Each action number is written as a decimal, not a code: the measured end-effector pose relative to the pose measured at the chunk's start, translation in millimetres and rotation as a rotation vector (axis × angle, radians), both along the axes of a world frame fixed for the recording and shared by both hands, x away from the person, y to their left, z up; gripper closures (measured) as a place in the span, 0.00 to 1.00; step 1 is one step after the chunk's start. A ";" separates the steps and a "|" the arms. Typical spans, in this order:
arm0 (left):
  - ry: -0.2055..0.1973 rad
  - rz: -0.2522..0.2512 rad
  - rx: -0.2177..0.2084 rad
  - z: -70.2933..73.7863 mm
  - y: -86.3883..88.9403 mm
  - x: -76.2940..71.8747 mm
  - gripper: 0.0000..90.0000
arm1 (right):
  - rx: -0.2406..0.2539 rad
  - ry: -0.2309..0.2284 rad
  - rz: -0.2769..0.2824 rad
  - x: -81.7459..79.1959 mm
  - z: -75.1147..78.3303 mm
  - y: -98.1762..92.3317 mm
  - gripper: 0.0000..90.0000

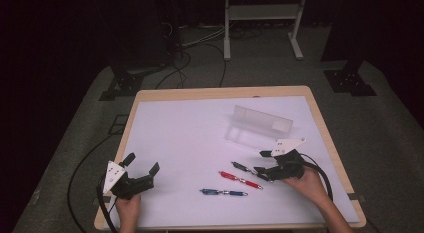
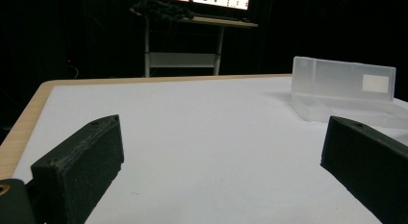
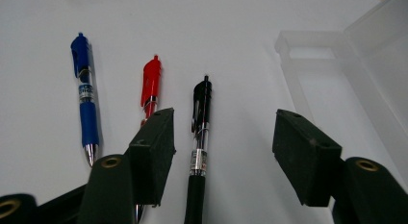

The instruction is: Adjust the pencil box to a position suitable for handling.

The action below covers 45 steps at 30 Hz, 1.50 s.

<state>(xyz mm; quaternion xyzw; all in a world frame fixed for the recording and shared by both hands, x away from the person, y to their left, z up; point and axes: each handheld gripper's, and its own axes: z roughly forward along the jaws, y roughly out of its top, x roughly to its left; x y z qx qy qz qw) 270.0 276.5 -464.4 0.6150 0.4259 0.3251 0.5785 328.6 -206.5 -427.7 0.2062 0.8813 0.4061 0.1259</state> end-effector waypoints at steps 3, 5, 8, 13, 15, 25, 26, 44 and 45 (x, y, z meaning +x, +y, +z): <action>0.004 -0.001 0.002 0.0 0.5 0.0 0.00 | -0.005 0.019 0.006 3.2 -4.4 1.6 0.48; 0.001 -0.003 0.001 0.0 -0.2 0.0 0.00 | -0.021 0.038 0.010 6.1 -8.4 4.5 0.48; -0.006 -0.006 0.001 -0.1 0.0 -0.7 0.00 | -0.033 0.047 0.014 6.9 -10.8 7.0 0.49; -0.008 -0.001 -0.008 -0.3 0.7 -1.2 0.00 | -0.049 0.054 0.010 6.9 -16.9 12.0 0.53; -0.009 0.001 -0.004 -0.2 0.3 -1.3 0.00 | -0.047 0.060 0.013 7.5 -18.7 12.9 0.56; -0.008 0.006 0.003 -0.1 -0.4 -1.3 0.00 | -0.071 0.091 0.027 7.4 -26.6 19.1 0.62; -0.008 0.006 0.003 -0.1 -0.4 -1.3 0.00 | -0.071 0.091 0.027 7.4 -26.6 19.1 0.62; 0.001 0.002 -0.005 0.0 1.0 -0.5 0.00 | -0.123 0.104 0.006 8.3 -36.7 26.9 0.78; 0.002 0.003 -0.005 0.1 1.1 -0.4 0.00 | -0.126 0.102 0.007 8.4 -37.3 27.2 0.79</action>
